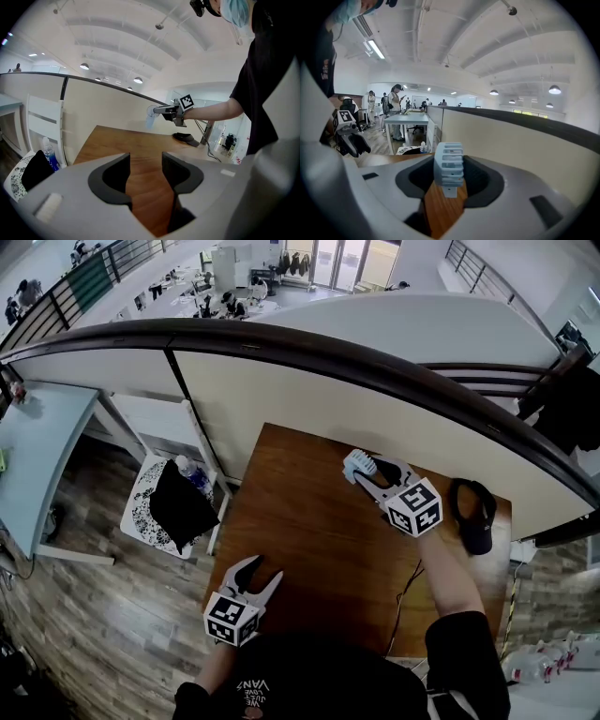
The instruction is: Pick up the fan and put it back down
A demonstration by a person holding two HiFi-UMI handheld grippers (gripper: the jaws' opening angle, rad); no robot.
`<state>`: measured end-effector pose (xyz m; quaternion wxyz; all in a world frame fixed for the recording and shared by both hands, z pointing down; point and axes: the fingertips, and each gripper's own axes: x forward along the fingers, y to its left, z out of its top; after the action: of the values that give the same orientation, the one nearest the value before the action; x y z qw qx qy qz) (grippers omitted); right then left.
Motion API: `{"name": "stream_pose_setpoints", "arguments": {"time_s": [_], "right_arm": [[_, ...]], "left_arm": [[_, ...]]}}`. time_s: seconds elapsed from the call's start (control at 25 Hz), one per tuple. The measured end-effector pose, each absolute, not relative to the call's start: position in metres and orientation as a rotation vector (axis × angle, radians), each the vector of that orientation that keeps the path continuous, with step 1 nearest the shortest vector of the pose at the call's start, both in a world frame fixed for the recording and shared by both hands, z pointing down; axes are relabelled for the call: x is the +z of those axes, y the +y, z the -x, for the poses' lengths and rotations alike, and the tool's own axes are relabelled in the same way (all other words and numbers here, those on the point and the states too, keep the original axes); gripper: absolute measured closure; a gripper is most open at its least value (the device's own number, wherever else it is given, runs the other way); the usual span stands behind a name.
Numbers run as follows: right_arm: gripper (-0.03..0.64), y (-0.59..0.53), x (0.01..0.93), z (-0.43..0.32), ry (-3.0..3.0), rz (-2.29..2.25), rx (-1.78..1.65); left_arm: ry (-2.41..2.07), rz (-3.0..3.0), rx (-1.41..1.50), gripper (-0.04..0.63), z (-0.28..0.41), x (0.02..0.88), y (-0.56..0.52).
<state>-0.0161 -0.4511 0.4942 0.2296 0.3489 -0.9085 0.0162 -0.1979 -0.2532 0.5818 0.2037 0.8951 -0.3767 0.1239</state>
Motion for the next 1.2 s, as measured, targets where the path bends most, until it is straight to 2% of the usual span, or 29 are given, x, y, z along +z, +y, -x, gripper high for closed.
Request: {"name": "stream_pose_setpoints", "arguments": {"time_s": [0.6, 1.2], "right_arm": [[0.436, -0.542, 0.539, 0.049, -2.541, -0.817, 0.153], [0.436, -0.566, 0.570, 0.064, -2.569, -0.578, 0.129]], "left_arm": [[-1.049, -2.469, 0.326, 0.396, 0.198, 0.604, -0.300], [-0.972, -2.471, 0.341, 0.396, 0.177, 0.616, -0.326]]}}
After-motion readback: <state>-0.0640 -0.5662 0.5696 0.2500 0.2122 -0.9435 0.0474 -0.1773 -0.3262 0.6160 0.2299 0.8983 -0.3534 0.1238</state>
